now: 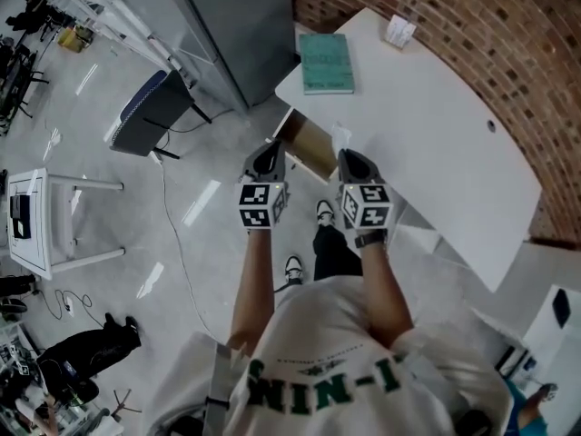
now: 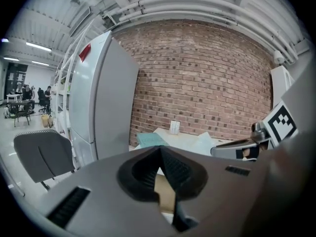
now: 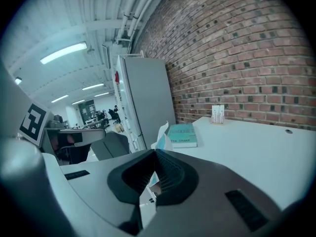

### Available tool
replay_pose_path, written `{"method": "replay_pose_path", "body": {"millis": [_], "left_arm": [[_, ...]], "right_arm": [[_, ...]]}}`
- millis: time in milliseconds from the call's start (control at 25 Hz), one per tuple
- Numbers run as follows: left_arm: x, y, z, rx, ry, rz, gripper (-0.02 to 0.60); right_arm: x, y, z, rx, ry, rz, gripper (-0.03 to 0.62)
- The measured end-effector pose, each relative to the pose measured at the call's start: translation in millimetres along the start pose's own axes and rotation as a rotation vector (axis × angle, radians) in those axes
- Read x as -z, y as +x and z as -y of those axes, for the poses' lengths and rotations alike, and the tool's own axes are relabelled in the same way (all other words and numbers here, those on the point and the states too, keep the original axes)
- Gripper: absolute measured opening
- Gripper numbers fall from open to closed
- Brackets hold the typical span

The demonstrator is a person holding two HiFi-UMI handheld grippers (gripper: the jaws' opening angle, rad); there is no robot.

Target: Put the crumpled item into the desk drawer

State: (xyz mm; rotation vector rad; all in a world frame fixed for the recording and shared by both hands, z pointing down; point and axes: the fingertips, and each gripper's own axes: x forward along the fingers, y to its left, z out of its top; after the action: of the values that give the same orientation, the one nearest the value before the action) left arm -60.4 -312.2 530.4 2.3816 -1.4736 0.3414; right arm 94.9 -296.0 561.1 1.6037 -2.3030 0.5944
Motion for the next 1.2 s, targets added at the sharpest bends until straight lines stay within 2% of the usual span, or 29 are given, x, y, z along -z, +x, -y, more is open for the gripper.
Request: {"method": "replay_pose_path", "body": {"millis": [440,640,760,1200], "left_arm": [[56.5,33.8,-6.0,-0.012,-0.061,-0.104,-0.003],[77.1,41.6,-12.2,-0.018,-0.069,-0.139,-0.003],[83.8,45.7,-16.4,-0.021,-0.064,-0.150,-0.003],[117.4,71.2,-25.2,0.039,-0.125,-0.188,-0.003]], "right_arm": [[51.0,32.9,9.8,-0.034,0.029,-0.138,0.002],[75.4,46.1,9.2,-0.055,0.009,-0.193,0.002],[87.1,56.9,7.6,-0.066,-0.044,-0.214,0.003],[137.4,98.6,16.1,-0.092,-0.082,-0.311,0.002]]}}
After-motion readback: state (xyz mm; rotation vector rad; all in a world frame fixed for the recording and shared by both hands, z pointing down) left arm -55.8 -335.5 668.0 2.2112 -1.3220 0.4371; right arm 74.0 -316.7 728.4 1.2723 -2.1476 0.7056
